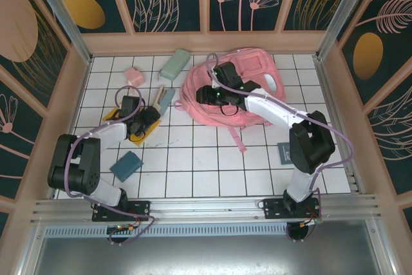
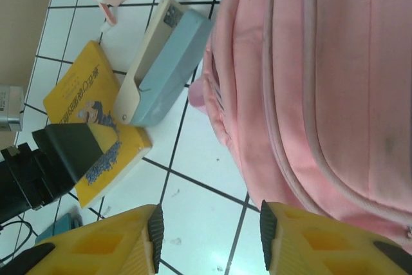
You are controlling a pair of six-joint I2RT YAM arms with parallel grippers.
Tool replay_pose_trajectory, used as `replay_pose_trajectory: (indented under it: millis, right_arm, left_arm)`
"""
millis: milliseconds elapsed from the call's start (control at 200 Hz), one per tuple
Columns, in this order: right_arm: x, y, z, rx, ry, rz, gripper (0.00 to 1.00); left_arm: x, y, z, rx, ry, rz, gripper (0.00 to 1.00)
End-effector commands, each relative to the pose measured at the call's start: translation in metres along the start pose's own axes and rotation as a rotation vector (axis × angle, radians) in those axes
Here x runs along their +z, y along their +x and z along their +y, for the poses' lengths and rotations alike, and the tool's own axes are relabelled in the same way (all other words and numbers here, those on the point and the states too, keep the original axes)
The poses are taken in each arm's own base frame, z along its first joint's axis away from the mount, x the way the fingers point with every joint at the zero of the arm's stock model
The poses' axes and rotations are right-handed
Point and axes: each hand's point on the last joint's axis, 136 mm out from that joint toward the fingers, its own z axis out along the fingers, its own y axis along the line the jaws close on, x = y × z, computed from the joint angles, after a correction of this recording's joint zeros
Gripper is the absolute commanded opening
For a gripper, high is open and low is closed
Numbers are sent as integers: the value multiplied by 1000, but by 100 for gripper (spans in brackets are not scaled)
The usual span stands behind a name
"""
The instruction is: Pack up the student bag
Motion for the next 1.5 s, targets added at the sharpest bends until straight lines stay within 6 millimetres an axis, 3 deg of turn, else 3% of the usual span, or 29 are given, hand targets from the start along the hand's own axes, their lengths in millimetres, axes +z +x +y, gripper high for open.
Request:
replay_pose_trajectory:
  millis: [0, 105, 360, 460, 540, 760, 916, 1011, 1106, 1241, 1496]
  right_arm:
    - [-17, -11, 4, 14, -9, -76, 46]
    - [-17, -6, 1, 20, -2, -75, 47]
    - [-6, 8, -4, 26, -5, -35, 46]
    - [2, 15, -1, 0, -19, -5, 46]
    - [12, 23, 3, -30, -33, 29, 46]
    - [53, 50, 28, -126, -98, 146, 41]
    - [86, 75, 52, -221, -137, 240, 29]
    - [103, 87, 54, -251, -139, 281, 21]
    - [117, 101, 46, -251, -139, 322, 16]
    - [127, 122, 21, -249, -78, 365, 13]
    - [102, 163, -16, -213, -10, 409, 11]
  left_arm:
    - [0, 44, 2, -121, 80, 128, 77]
    - [-4, 67, -9, -134, 112, 160, 77]
    - [-15, 121, -67, -137, 238, 234, 76]
    - [-26, 126, -82, -121, 259, 236, 76]
    - [-39, 118, -83, -110, 253, 199, 77]
    - [-68, 94, -51, -76, 120, 71, 76]
    - [-70, 94, -8, -122, 1, 37, 66]
    - [-66, 92, 8, -124, -24, 23, 63]
    - [-59, 90, 19, -123, -40, 22, 59]
    - [-47, 92, 29, -109, -73, 38, 50]
    - [-31, 87, 26, -53, -104, 38, 48]
